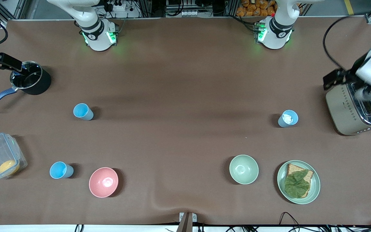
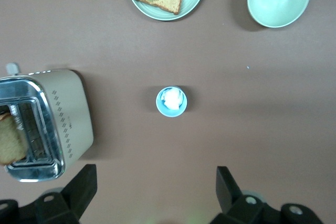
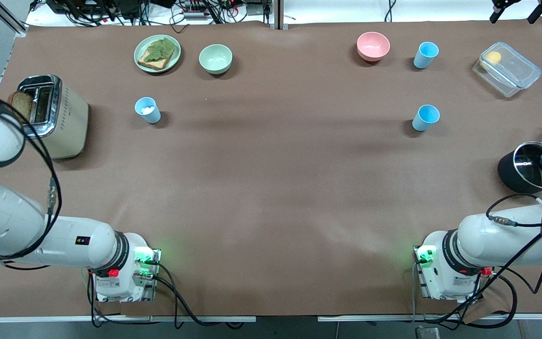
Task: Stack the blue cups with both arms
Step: 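Move the left gripper to a blue cup while the right gripper reaches another, then grasp the blue cups with the left and right grippers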
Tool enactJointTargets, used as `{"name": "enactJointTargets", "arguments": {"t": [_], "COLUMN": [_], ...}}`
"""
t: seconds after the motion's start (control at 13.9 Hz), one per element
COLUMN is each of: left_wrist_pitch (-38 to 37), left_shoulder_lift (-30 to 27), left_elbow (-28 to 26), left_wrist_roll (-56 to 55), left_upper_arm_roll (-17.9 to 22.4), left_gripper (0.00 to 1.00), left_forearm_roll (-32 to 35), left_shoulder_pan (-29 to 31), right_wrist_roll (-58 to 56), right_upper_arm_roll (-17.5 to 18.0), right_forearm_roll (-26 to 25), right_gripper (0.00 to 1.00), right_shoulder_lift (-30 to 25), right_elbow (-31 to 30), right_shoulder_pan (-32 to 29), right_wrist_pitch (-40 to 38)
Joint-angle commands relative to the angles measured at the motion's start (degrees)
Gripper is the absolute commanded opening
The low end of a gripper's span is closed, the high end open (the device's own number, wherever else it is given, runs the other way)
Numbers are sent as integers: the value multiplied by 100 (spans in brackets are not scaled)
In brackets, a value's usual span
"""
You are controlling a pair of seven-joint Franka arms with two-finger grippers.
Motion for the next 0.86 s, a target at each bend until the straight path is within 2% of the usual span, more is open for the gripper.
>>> {"name": "enactJointTargets", "arguments": {"t": [0.0,0.22,0.36,0.58,0.79], "left_wrist_pitch": [785,2086,3097,3969,5015], "left_shoulder_lift": [211,219,263,570,746], "left_elbow": [-683,-1931,-2705,-3331,-3982], "left_wrist_roll": [5,14,128,137,128], "left_upper_arm_roll": [-7,-24,-33,-33,-25], "left_gripper": [100,100,100,100,96], "left_forearm_roll": [143,81,81,81,81], "left_shoulder_pan": [54,290,458,458,572], "right_wrist_roll": [13,22,22,22,30], "right_upper_arm_roll": [-28,-151,-151,-151,-151], "right_forearm_roll": [-155,-191,-191,-183,-182], "right_gripper": [100,100,100,100,100], "right_shoulder_lift": [146,375,410,612,639], "right_elbow": [-5,-198,-610,-1094,-2067], "right_shoulder_pan": [19,11,2,2,-33], "right_wrist_pitch": [-23,319,714,1259,2075]}}
